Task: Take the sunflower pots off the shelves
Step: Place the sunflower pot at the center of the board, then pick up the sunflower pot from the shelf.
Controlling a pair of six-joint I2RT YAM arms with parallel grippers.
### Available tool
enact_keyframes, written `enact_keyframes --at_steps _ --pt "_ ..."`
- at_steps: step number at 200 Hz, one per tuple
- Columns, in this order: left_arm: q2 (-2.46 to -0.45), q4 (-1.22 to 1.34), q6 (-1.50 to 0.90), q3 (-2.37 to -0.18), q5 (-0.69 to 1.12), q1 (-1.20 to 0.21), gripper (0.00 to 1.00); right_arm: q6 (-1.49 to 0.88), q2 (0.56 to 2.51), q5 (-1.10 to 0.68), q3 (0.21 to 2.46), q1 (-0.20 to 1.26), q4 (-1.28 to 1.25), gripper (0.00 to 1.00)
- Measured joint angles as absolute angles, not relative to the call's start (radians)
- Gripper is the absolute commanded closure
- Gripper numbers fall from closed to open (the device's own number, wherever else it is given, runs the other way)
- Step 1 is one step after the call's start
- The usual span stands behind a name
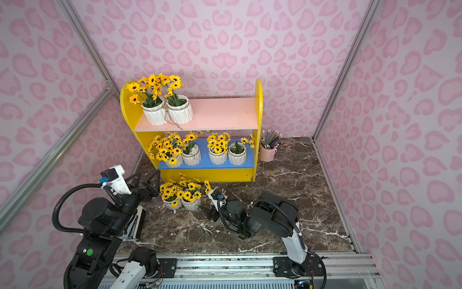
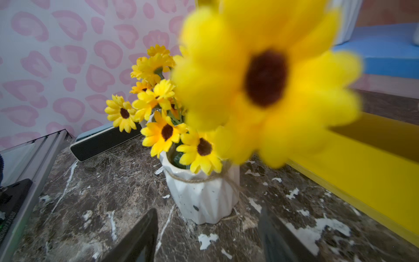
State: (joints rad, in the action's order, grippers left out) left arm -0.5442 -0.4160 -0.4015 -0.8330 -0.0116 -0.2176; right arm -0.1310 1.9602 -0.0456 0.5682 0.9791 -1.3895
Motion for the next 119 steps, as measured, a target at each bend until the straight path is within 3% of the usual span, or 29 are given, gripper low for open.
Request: enact_keyframes --at_steps 45,119 --pt "-0.866 -0.47 -0.303 -1.193 -0.02 -0.241 0.02 -0.18 1.74 0.017 0.499 0.989 -1.268 0.13" --pt "-1.176 -0.67 -0.132 -1.665 -0.092 -0.252 0.03 -0.212 1.397 0.132 0.595 1.004 -0.715 0.05"
